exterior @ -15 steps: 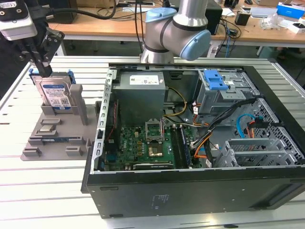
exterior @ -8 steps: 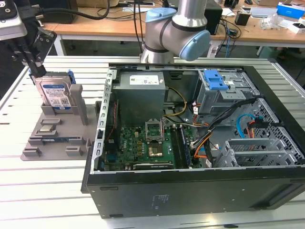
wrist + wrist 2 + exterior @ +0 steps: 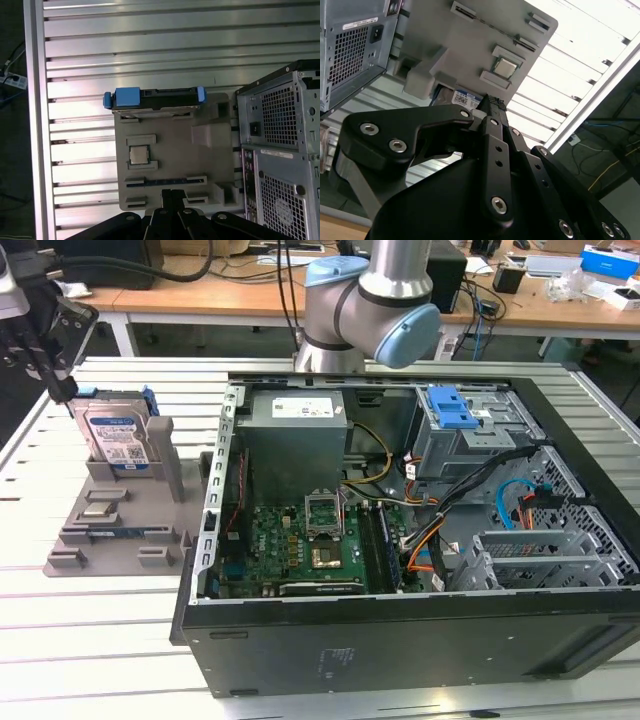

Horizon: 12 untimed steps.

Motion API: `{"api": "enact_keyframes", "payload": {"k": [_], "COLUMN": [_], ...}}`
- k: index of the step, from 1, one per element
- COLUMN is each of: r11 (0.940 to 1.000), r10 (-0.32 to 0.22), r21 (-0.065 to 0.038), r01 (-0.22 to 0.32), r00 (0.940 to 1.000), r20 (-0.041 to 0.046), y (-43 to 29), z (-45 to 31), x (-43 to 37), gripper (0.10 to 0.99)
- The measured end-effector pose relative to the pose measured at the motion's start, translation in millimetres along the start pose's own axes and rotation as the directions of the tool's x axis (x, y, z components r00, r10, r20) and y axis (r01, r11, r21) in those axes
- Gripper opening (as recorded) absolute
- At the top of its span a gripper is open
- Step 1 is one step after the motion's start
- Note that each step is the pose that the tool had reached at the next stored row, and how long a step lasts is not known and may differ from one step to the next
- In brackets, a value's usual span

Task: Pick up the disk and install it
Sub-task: 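Reach for the disk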

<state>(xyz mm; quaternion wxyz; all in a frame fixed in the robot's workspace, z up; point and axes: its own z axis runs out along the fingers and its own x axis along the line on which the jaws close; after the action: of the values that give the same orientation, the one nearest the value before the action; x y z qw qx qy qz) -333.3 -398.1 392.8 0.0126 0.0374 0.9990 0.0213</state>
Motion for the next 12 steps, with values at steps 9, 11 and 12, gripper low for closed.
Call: {"api": "enact_keyframes", "payload": {"k": [9,11,12], "r11": [1.0000,1.0000,1.0000], "r10": [0.000,0.000,0.000], "r21": [0.000,0.000,0.000], "r01": [0.000,0.000,0.000], "r00": [1.0000,1.0000,1.0000], "r20": [-0.0001,0.0000,0.0000], "y": [-0.9,-1.1,-1.2], "z": [-0.3,-0.3,-0.3], "x": [12.0,14.9,16.0], "gripper": [0.106,0.106,0.106]}}
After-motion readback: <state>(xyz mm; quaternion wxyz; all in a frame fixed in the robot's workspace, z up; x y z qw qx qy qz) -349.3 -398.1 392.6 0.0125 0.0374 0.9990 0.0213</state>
